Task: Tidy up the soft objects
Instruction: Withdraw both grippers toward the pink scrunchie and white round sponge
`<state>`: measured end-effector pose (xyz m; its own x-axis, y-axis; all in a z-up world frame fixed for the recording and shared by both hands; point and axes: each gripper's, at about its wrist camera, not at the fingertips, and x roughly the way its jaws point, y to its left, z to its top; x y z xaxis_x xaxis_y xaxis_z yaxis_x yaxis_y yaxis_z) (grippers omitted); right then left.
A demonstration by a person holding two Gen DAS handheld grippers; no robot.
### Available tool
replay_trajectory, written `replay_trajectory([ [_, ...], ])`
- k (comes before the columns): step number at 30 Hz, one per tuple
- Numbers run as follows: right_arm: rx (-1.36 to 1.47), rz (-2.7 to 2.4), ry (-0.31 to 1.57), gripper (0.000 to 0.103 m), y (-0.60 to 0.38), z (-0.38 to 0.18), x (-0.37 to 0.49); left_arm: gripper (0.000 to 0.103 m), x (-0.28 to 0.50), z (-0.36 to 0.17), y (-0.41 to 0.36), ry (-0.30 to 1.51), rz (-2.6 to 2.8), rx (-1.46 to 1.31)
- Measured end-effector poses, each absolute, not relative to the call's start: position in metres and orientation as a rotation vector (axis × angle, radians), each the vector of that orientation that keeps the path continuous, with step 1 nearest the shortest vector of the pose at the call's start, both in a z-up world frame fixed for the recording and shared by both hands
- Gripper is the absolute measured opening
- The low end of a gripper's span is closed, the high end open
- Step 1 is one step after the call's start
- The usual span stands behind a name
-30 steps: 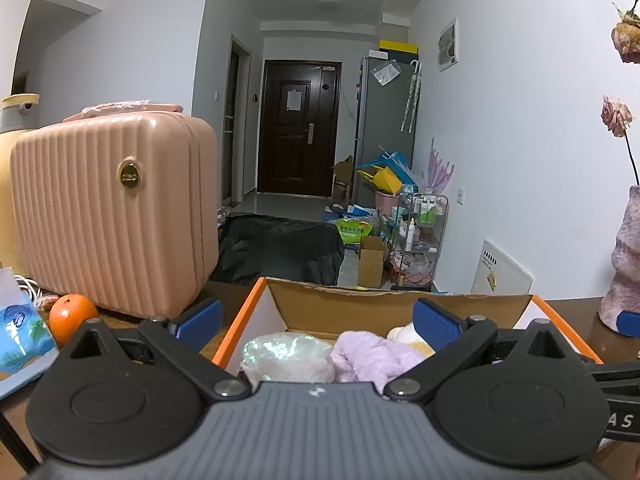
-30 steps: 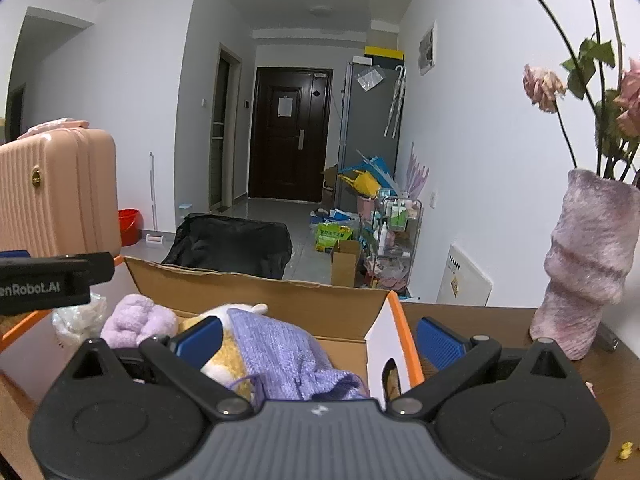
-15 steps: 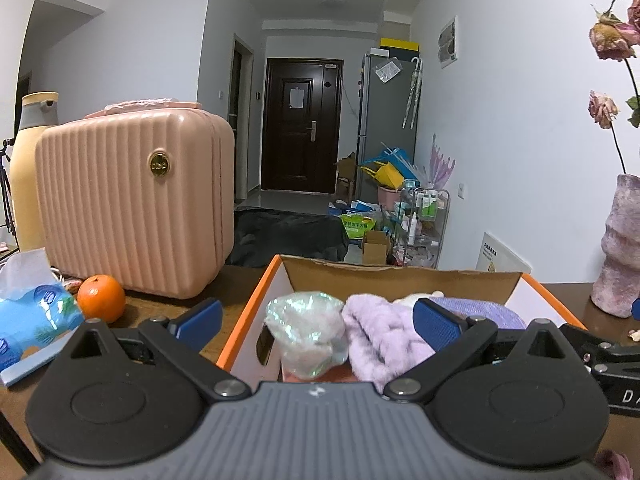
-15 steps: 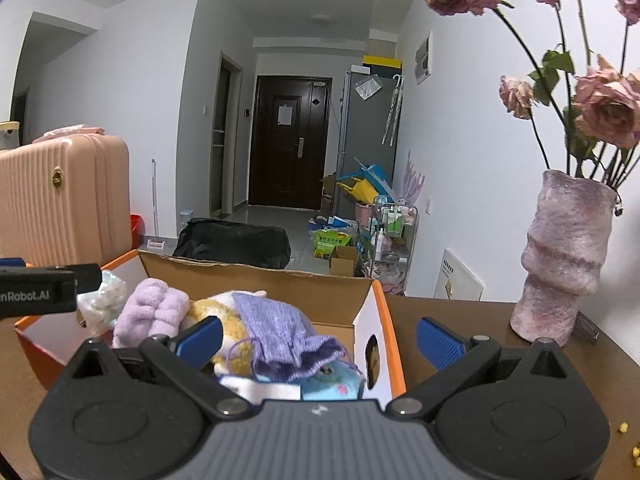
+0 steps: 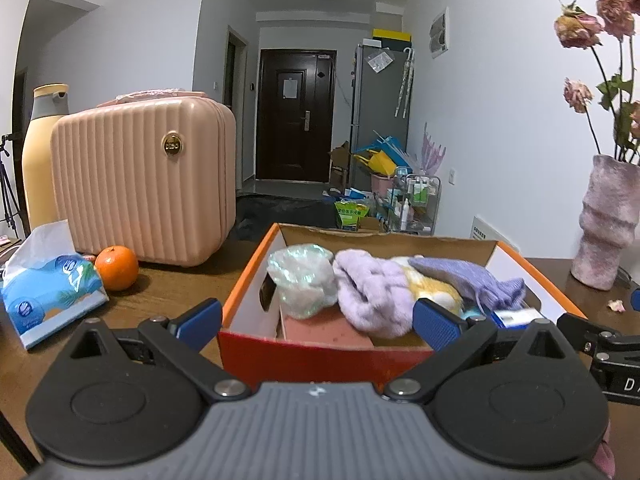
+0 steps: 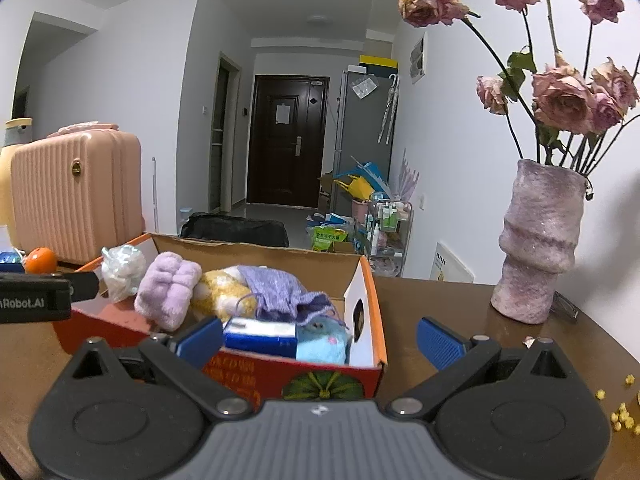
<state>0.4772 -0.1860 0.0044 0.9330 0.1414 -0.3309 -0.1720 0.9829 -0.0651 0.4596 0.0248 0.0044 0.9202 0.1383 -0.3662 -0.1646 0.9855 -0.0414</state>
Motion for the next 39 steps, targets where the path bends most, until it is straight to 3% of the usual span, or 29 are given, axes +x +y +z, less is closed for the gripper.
replay_trajectory([
  [39, -0.067, 0.163, 0.444, 0.103, -0.215, -0.028, 0.376, 0.103, 0.358, -0.017, -0.001, 0.481, 0.105, -0.044],
])
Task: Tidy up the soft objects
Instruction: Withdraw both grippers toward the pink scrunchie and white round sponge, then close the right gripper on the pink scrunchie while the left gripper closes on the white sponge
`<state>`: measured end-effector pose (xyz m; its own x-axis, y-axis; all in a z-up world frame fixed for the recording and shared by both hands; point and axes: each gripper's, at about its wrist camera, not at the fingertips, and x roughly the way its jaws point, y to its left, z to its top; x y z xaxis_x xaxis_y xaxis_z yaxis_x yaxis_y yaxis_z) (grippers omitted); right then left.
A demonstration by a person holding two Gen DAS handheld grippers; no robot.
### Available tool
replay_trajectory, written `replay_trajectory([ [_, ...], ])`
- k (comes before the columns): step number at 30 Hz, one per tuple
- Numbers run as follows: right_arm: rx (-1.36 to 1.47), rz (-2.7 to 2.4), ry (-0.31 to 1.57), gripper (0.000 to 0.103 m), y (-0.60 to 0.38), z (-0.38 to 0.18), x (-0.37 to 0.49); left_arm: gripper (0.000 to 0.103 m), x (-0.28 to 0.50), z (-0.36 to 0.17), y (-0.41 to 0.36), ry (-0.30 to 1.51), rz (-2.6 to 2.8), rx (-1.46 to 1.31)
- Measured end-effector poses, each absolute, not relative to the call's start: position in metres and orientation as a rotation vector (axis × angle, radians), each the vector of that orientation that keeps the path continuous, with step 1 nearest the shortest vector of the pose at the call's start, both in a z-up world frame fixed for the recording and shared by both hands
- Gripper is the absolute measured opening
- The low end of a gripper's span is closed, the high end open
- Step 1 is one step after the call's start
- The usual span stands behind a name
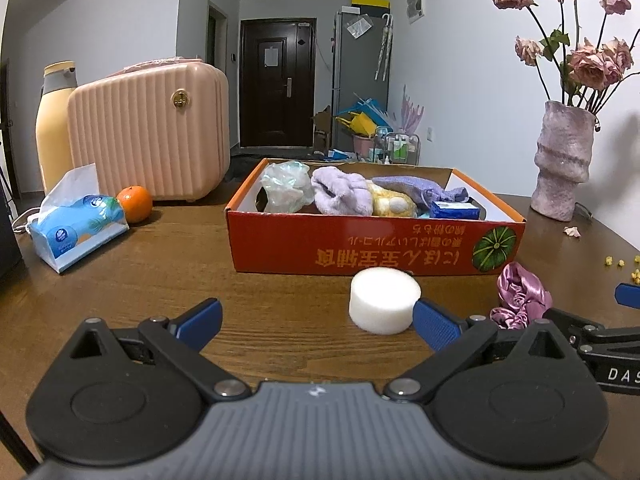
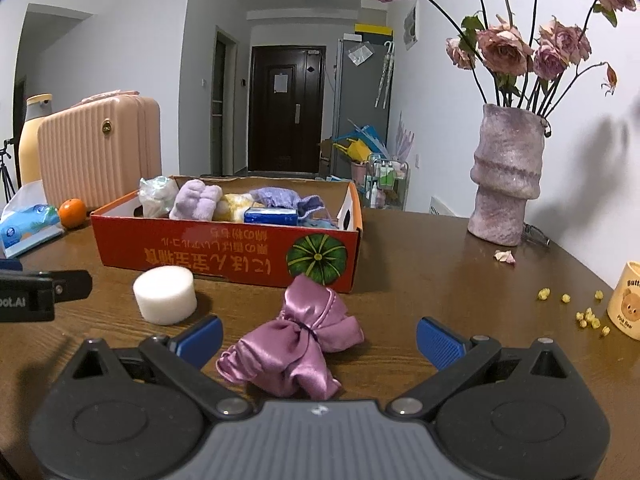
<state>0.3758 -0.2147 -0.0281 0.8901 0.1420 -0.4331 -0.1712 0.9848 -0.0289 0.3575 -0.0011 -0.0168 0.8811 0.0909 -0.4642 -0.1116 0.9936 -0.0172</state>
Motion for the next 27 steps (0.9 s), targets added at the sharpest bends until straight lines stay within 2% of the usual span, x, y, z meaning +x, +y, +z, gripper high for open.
replay_trajectory([
  [14, -0.051, 0.201, 0.527, 0.103, -0.204, -0.044, 0.41, 0.103, 0.367, -0.024, 0.003, 0.524, 0.103, -0.057],
  [18, -0.054, 0.201, 0.558, 0.1, -0.2, -0.048, 0.429, 0.103, 0.371, -0.025, 0.004, 0.531, 0.109, -0.06],
  [23, -0.04, 0.209, 0.612, 0.083, -0.2, -0.054, 0.448, 0.103, 0.376, -0.026, 0.006, 0.544, 0.114, -0.065],
  [26, -0.052, 0.208, 0.607, 0.064, -0.2, -0.054, 0.452, 0.103, 0.38, -0.027, 0.007, 0.547, 0.122, -0.065],
  [27, -0.047, 0.216, 0.609, 0.063, -0.2, -0.055, 0.453, 0.103, 0.381, -0.028, 0.007, 0.549, 0.124, -0.066],
])
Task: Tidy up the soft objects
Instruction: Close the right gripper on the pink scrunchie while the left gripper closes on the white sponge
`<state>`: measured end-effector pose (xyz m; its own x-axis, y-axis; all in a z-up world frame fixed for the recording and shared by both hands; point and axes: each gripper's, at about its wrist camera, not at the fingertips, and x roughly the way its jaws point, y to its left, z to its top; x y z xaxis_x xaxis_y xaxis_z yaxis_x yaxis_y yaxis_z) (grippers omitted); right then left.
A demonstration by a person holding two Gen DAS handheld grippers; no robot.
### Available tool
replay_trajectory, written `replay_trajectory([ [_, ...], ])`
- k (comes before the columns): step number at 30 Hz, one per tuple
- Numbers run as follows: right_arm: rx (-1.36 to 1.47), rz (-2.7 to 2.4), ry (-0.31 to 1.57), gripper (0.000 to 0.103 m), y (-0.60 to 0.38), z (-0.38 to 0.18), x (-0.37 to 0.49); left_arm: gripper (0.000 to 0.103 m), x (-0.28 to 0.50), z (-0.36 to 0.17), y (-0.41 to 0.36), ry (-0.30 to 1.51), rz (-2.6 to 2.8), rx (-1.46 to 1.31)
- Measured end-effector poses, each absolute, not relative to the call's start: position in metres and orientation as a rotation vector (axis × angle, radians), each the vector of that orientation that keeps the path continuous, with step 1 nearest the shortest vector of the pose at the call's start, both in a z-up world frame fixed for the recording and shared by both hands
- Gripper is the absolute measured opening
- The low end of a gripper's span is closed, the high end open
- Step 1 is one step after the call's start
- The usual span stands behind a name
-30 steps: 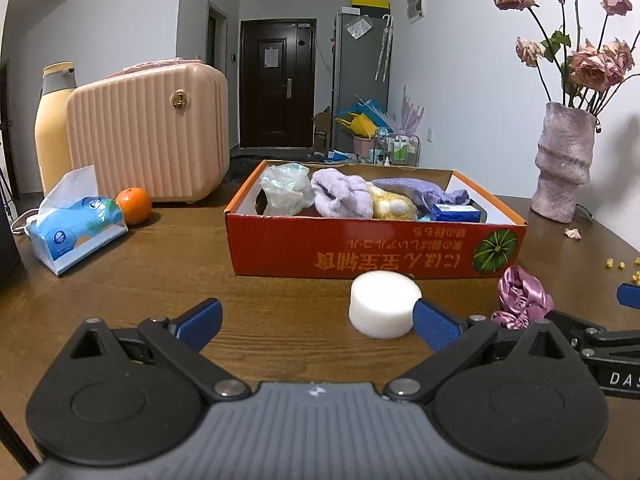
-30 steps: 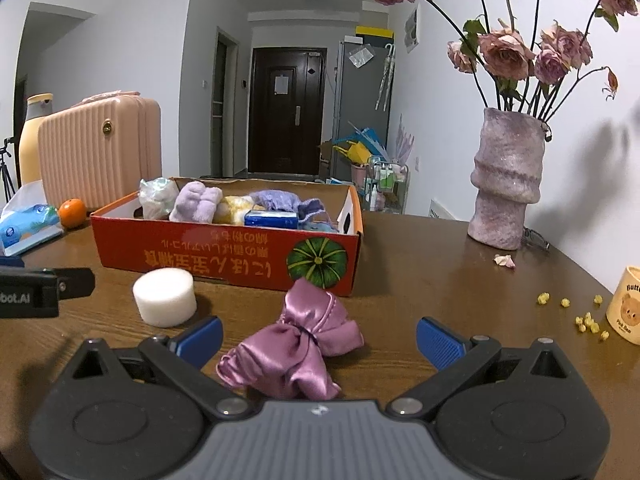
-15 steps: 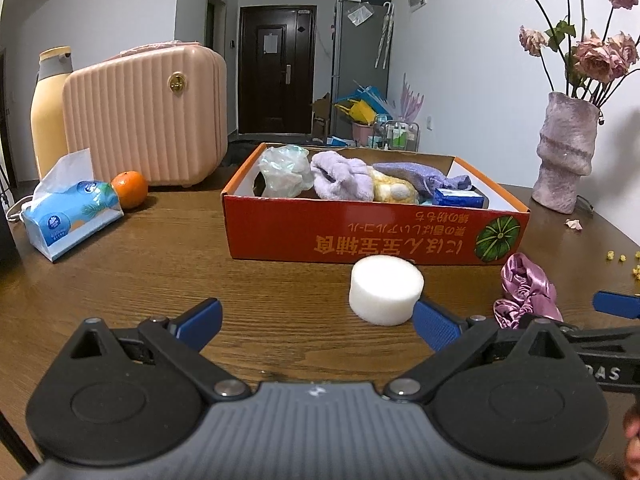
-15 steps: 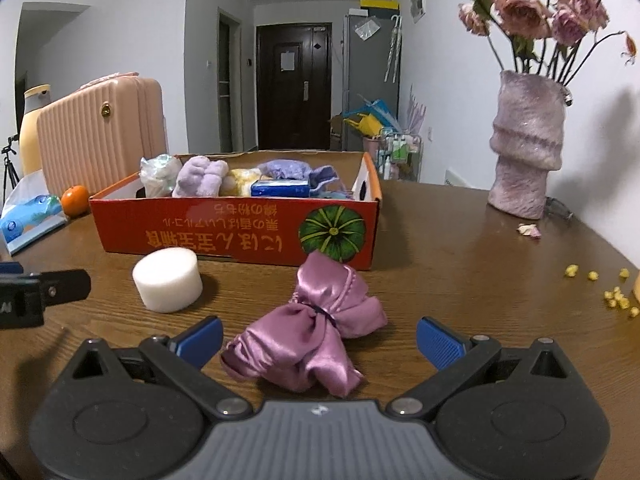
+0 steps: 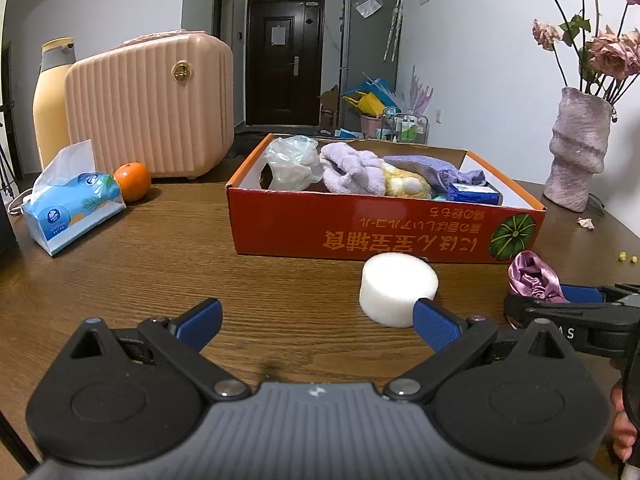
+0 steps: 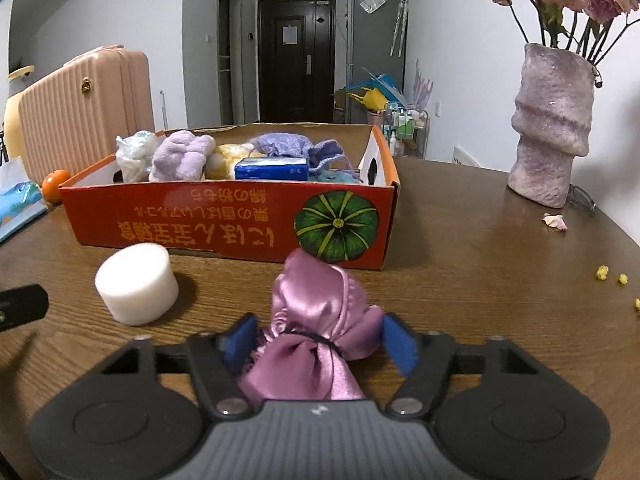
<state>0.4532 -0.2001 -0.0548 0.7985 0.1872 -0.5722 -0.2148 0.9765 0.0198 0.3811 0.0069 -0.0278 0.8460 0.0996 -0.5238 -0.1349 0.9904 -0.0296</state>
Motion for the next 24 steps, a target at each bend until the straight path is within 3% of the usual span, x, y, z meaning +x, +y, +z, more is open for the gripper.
replay_trajectory([
  [8, -0.061, 0.245, 0.59, 0.038, -0.198, -0.053, 0.452, 0.103, 0.386, -0.03, 0.009, 0.56, 0.128, -0.07],
  [24, -0.006, 0.187, 0.526, 0.034, -0.224, -0.044, 0.454, 0.103, 0.394, -0.031, 0.002, 0.568, 0.12, -0.058],
])
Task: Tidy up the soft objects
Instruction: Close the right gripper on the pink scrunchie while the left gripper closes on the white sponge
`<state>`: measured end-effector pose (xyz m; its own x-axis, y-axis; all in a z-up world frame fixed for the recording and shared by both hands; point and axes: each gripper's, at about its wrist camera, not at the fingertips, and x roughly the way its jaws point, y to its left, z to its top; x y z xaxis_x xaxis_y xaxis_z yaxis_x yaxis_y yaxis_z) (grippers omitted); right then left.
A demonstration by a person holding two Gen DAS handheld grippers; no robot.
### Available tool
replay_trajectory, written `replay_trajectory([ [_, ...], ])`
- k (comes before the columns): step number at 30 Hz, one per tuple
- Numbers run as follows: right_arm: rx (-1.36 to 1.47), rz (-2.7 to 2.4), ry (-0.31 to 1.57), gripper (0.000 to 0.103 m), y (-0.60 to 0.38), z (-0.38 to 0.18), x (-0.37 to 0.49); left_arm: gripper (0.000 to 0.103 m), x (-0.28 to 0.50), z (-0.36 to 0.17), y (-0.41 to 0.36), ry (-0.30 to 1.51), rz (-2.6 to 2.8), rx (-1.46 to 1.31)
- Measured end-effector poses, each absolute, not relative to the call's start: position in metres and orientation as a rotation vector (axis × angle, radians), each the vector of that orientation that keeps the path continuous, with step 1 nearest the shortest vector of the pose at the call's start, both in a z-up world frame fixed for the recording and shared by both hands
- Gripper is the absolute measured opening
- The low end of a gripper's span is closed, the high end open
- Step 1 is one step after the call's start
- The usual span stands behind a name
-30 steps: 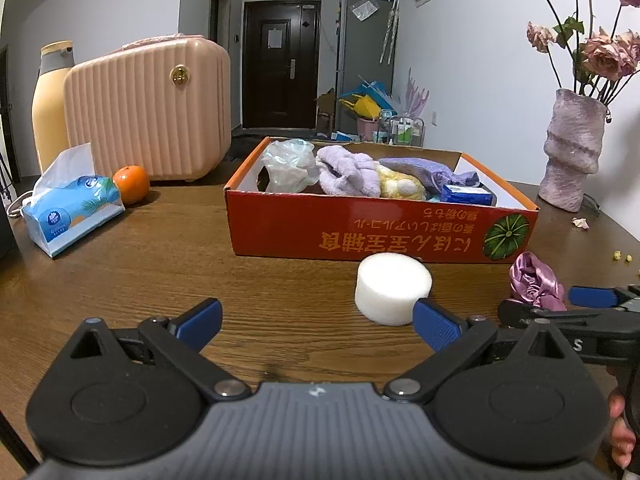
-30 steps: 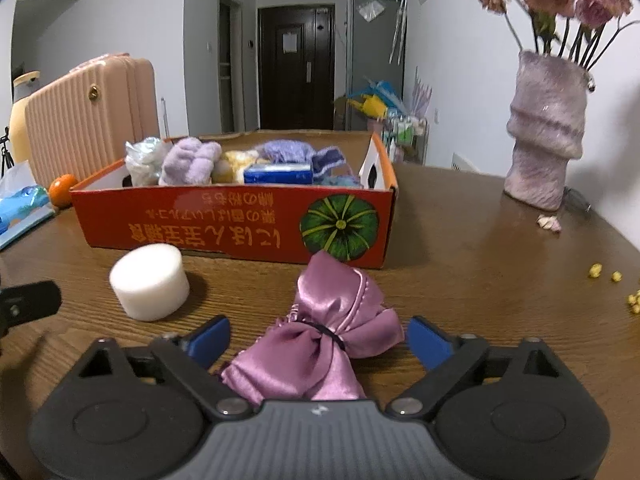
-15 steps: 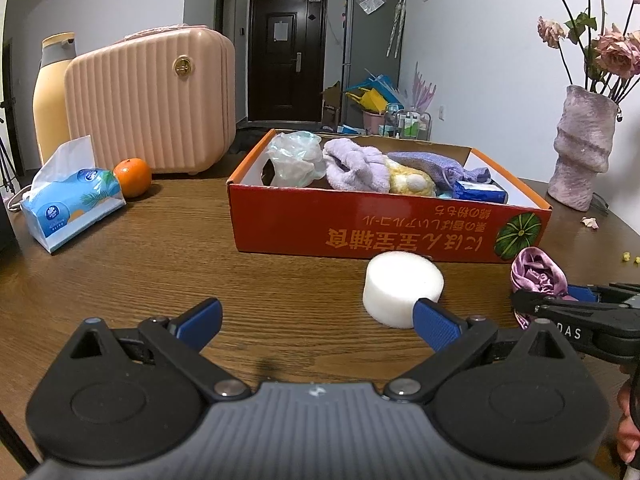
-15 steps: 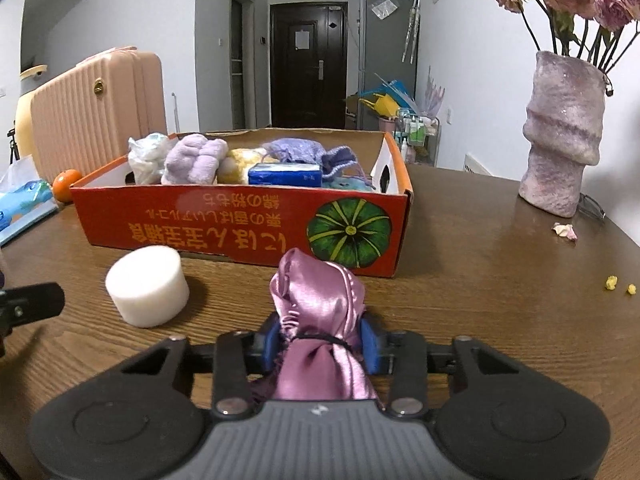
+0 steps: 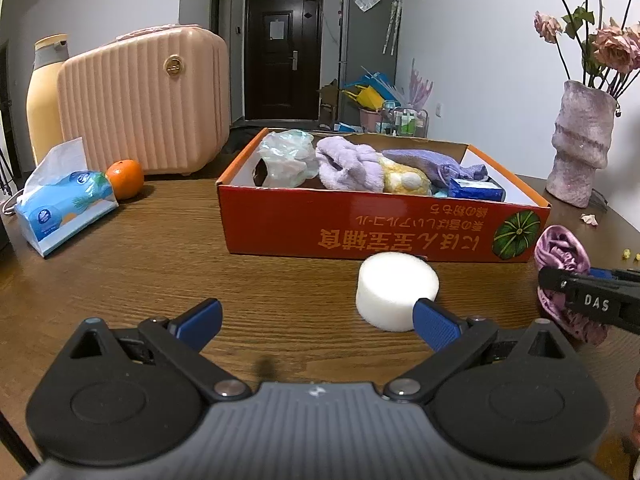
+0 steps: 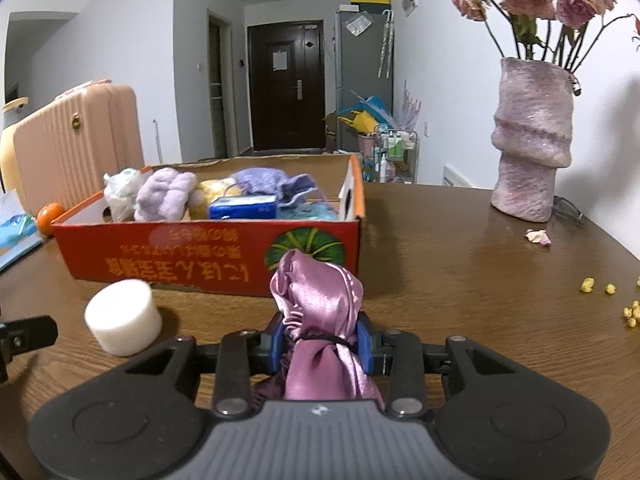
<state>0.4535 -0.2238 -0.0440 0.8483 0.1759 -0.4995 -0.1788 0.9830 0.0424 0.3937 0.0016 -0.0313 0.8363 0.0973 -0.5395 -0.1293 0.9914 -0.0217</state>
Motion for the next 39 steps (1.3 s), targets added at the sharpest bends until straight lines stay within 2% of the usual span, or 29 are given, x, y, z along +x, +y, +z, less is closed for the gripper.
replay_trajectory([
  [19, 0.014, 0.124, 0.481, 0.034, -0.27, -0.04, 0.469, 0.103, 0.434, -0.041, -0.028, 0.613, 0.076, -0.023],
  [39, 0.001, 0.127, 0.463, 0.034, -0.275, -0.04, 0.47, 0.103, 0.469, -0.05, -0.04, 0.66, 0.054, 0.012],
])
